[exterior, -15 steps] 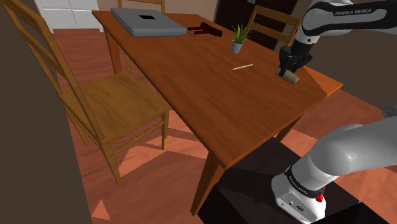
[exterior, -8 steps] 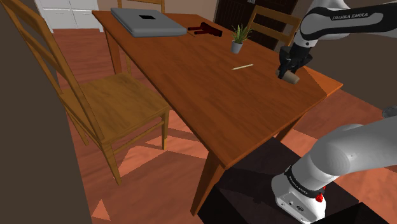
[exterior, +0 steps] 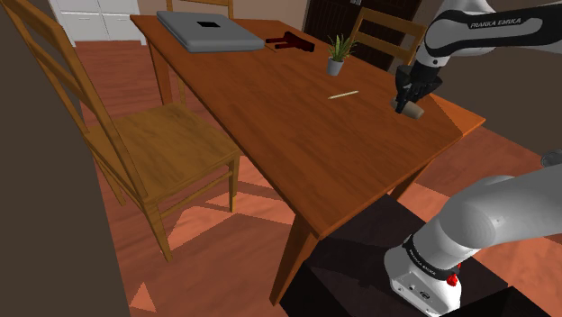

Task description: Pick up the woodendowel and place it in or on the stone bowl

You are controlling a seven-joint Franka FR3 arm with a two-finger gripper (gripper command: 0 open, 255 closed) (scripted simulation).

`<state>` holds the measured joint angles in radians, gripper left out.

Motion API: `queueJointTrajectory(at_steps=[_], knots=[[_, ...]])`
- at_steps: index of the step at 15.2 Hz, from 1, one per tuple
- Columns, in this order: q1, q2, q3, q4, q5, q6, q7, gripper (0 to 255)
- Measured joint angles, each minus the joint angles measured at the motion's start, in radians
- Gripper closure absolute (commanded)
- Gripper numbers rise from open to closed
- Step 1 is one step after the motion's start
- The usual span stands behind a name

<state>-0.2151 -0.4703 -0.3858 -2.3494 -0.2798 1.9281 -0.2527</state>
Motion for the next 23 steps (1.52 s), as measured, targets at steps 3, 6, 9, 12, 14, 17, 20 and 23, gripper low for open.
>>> queueJointTrajectory(at_steps=[3,6,9,12,14,17,20,23], knots=[[0.000,0.000,0.000,0.000,0.000,0.000,0.000,255],[0.001,-0.002,0.003,0.014,0.002,-0.017,-0.002,255],[0.002,-0.008,0.008,0.045,0.006,-0.053,-0.005,255],[0.004,-0.010,0.014,0.086,0.011,-0.096,-0.010,255],[0.005,-0.012,0.018,0.109,0.014,-0.121,-0.012,255],[0.008,-0.009,0.023,0.150,0.019,-0.159,-0.016,255],[0.010,-0.010,0.029,0.191,0.023,-0.201,-0.020,255],[0.012,-0.005,0.033,0.234,0.028,-0.238,-0.025,255]])
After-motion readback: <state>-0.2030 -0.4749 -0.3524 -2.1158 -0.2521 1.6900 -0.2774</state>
